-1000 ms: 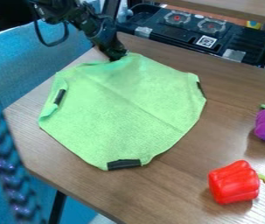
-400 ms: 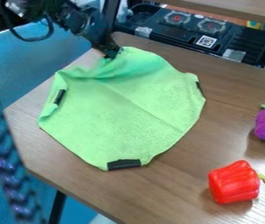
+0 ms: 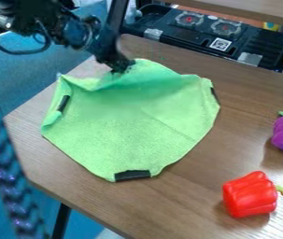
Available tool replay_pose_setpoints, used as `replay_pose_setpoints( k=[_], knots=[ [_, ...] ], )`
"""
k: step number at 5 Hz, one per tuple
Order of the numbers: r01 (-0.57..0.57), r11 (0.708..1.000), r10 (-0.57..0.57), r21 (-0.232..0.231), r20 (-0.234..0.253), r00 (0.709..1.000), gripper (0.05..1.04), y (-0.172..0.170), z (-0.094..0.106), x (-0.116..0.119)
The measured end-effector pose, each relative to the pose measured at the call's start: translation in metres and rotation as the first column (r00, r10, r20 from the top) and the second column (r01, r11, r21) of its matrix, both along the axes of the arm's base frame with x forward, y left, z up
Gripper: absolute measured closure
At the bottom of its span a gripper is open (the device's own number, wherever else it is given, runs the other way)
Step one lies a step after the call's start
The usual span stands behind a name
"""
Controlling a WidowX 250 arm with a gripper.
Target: Fold the cloth from top left to bottom right
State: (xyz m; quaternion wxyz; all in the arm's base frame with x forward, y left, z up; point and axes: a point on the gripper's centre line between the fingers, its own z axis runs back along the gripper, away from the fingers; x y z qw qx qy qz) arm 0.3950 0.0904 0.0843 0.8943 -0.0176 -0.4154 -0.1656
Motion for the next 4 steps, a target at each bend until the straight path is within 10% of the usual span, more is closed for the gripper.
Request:
replay_pose_setpoints(
  k=[4],
  knots=[
    [0.125, 0.990, -0.125, 0.068, -0.005, 0.992, 1.032, -0.060, 0.010, -0.076]
  ],
)
